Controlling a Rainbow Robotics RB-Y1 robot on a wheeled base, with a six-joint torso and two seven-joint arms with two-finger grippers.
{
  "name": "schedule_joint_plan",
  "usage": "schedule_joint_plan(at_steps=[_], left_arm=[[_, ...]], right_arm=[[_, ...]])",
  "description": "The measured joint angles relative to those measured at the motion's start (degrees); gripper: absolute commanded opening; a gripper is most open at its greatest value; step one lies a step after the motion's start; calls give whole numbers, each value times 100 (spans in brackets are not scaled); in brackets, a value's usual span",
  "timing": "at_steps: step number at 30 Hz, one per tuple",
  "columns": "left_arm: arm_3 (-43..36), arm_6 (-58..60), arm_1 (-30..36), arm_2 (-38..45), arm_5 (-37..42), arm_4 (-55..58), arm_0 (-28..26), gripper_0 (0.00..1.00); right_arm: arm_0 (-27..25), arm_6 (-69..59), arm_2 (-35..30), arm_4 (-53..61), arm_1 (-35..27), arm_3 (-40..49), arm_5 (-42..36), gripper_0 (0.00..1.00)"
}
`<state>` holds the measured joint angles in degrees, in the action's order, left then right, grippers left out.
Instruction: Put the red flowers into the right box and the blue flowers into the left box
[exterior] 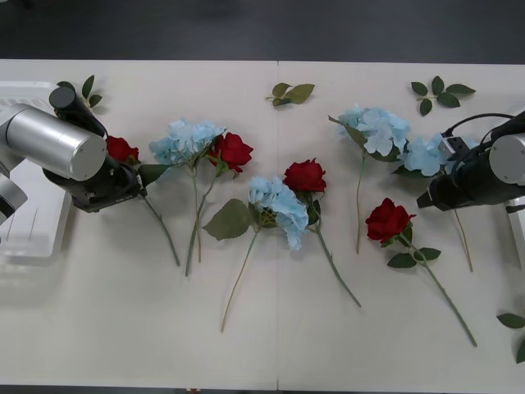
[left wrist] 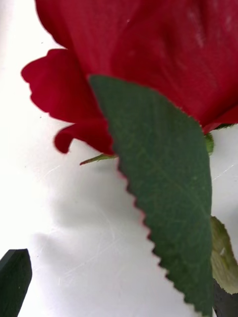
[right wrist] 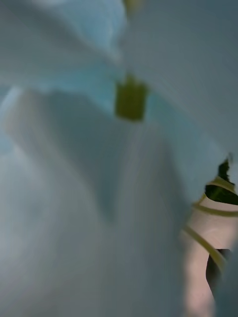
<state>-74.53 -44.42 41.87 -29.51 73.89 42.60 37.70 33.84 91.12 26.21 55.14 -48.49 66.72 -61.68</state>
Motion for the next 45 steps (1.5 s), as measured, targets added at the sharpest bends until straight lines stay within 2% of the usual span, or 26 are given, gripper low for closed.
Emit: schedule_joint_plan(at_steps=[7,8,9,12,15,19,20,21,22,23,24,34,38,42,45], left_arm=[[14,210,-3,-316,-146,-1,64,100],[28,211,-12,-317,-149,-5,66,100],[61,211,-33,-313,-153,-20,68,100],[392,212,-212,-310,-165,-86,164,100],[768,212,-416,-312,-187,-88,334,100],[944,214,-499,-380,-528,-93,477,100],[966,215,-508,-434,-587,-93,504,81],[972,217,-507,-491,-600,-93,534,55],[972,220,-507,-535,-600,-93,564,37],[972,224,-507,-570,-600,-93,587,13],[972,227,-507,-595,-600,-93,598,0],[972,229,-508,-608,-600,-156,599,0],[947,228,-505,-608,-599,-296,599,0],[681,228,-422,-608,-527,-296,599,0],[351,222,-257,-606,-390,-296,598,0]], right_arm=[[0,1,0,-56,44,-70,85,99],[0,2,0,-69,44,-73,102,50],[0,2,0,-69,44,-80,137,40],[0,3,0,-69,44,-94,181,17],[0,3,0,-71,44,-100,181,0],[0,3,0,-72,44,-165,297,0],[0,3,0,-72,44,-201,350,0],[0,3,0,-72,44,-231,388,0],[0,4,0,-72,45,-256,407,0],[0,4,0,-72,46,-272,420,0],[0,5,0,-72,46,-286,425,0],[1,17,-6,-56,46,-299,490,0],[1,165,-163,338,32,-302,490,0],[2,1110,-468,1074,-127,-303,314,0],[2,2244,-700,2232,-371,-303,11,0]])
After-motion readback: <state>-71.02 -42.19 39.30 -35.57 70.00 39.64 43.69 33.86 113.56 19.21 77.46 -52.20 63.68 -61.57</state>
